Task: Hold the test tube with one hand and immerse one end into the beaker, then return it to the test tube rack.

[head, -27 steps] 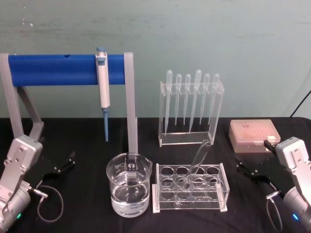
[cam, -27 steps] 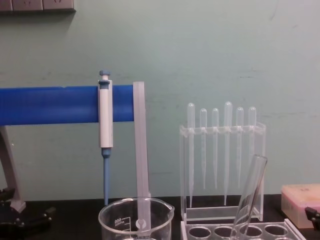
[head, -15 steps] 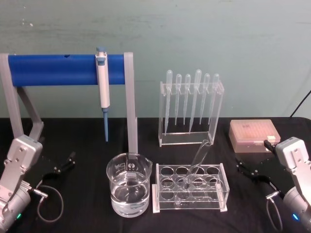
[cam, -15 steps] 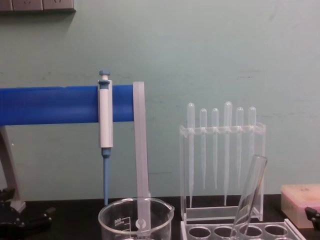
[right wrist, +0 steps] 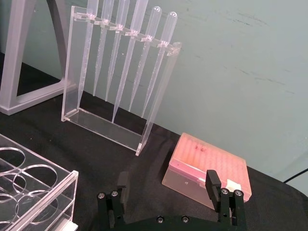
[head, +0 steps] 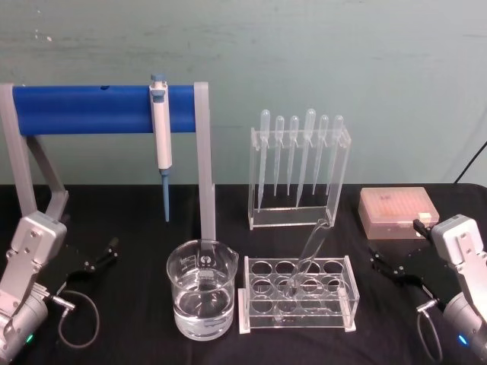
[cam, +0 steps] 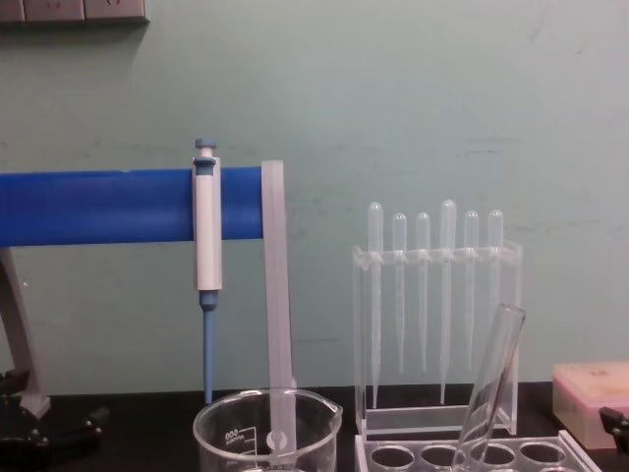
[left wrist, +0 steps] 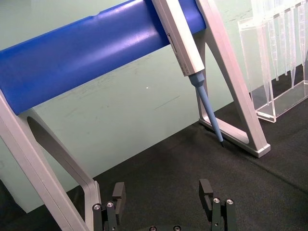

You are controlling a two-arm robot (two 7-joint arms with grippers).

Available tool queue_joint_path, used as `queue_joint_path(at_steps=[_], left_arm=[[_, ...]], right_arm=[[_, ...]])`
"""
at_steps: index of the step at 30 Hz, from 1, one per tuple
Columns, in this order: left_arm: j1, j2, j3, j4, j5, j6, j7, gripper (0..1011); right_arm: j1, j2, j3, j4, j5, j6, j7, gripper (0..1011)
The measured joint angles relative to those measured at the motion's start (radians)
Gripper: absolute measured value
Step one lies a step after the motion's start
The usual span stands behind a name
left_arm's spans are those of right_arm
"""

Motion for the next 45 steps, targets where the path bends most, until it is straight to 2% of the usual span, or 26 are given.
queue_joint_path(at_steps=[45], left_arm=[[0.000,0.000,0.000,0.000,0.000,0.000,0.000,1000]], right_arm=[[0.000,0.000,0.000,0.000,0.000,0.000,0.000,1003]])
